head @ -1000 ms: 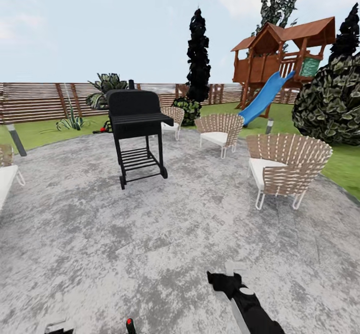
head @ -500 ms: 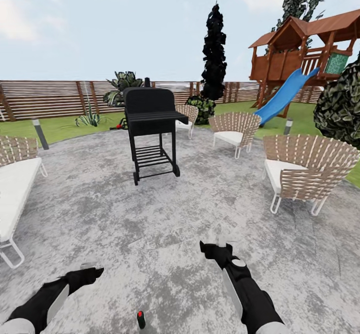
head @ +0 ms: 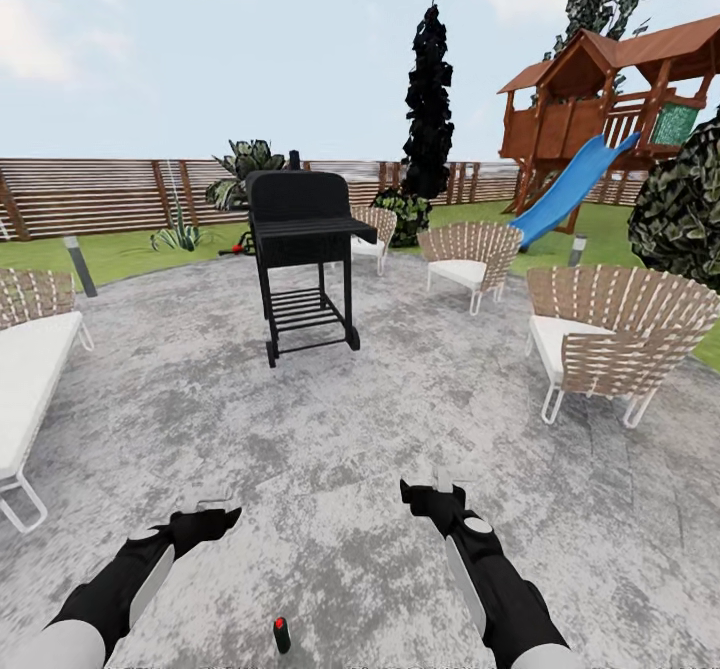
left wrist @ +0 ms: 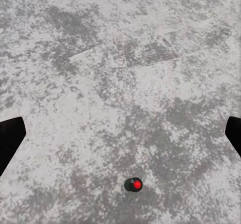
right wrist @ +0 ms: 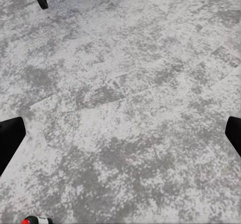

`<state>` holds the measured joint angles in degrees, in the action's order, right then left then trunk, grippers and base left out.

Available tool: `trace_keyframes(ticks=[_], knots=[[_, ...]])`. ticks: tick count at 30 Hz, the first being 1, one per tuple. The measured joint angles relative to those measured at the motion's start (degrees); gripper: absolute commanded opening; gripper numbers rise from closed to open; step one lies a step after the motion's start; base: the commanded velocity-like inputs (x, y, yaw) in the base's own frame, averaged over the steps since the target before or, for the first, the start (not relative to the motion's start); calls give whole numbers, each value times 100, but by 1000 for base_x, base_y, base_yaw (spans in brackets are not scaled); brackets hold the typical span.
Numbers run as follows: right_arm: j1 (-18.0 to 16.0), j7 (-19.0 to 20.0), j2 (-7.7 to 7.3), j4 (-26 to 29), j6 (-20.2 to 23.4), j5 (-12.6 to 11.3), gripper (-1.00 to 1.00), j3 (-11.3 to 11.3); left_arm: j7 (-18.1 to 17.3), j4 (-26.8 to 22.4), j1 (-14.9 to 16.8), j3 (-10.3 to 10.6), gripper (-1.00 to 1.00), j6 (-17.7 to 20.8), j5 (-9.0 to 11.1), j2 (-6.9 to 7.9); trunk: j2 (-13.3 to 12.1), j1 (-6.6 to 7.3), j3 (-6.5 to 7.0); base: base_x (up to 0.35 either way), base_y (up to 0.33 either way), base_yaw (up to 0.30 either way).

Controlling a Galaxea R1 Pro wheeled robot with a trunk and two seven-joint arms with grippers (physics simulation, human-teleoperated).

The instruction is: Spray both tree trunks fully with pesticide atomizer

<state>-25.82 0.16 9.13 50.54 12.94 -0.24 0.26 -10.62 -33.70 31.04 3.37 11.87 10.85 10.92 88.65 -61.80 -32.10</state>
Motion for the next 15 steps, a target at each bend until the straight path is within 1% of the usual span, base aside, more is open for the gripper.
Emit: trace_keyframes(ticks=[7, 12, 15], knots=[[0, 0, 0, 3, 0, 0, 100, -9, 1, 26, -11, -3, 100, -2, 5, 7, 281, -154, -183, 0, 0, 0], [1, 0, -5, 7, 0, 0, 100, -24, -9, 194, -12, -6, 100, -6, 6, 8, 481, -264, -317, 0, 0, 1], [0, 0, -8, 11, 0, 0, 100, -28, -12, 244, -13, -11, 100, -7, 6, 8, 602, -330, -398, 0, 0, 53]])
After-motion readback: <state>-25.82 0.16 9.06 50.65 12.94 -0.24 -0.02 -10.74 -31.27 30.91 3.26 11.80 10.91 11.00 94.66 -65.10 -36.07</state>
